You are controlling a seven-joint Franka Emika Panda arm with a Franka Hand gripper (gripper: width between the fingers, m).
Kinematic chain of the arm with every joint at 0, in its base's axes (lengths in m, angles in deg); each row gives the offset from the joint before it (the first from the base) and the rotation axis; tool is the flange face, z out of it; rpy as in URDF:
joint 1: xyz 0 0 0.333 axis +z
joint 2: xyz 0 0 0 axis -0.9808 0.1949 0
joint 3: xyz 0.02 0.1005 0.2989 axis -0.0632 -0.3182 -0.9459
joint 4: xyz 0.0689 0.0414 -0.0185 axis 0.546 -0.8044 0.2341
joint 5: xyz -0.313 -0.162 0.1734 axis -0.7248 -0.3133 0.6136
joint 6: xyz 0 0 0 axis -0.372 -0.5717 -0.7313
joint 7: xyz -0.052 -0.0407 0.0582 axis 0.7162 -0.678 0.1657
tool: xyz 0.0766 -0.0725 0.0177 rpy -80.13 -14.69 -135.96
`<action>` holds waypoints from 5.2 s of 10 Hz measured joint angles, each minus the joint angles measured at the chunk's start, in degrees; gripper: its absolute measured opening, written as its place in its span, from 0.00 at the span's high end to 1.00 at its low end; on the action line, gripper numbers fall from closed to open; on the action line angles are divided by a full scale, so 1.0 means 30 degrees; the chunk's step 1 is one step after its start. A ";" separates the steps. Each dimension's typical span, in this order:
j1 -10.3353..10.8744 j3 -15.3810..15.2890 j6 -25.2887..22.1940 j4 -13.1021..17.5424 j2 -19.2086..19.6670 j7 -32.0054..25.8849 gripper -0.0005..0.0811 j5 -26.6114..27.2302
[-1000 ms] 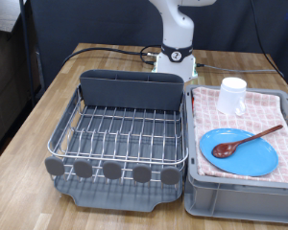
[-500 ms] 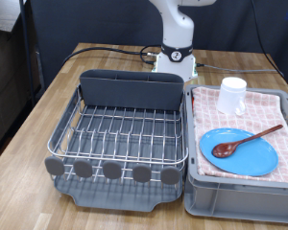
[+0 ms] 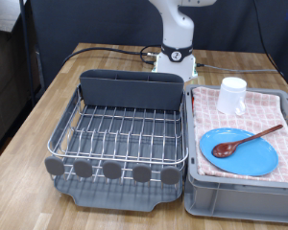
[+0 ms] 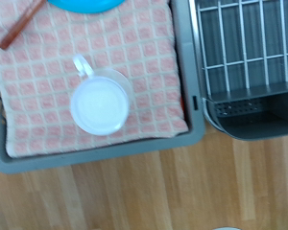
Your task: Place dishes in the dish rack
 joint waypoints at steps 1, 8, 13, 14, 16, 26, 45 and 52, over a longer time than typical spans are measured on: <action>-0.0002 -0.0326 0.0426 0.0404 0.0717 0.0905 0.01 0.0029; -0.0038 -0.1663 0.1097 0.2186 0.3528 0.5092 0.01 -0.0225; -0.0003 -0.3099 0.2648 0.2371 0.4685 0.7988 0.01 -0.0444; 0.0005 -0.3292 0.3083 0.2345 0.4987 0.8148 0.01 -0.0444; 0.0004 -0.3639 0.3820 0.2267 0.5802 0.8699 0.01 -0.0969; 0.0026 -0.4142 0.7602 0.1180 0.8853 1.2125 0.01 -0.4690; 0.0465 -0.3564 1.3029 0.1096 1.5112 2.0838 0.01 -1.0985; 0.0478 -0.2504 1.5210 0.0550 1.5937 2.3002 0.01 -1.2488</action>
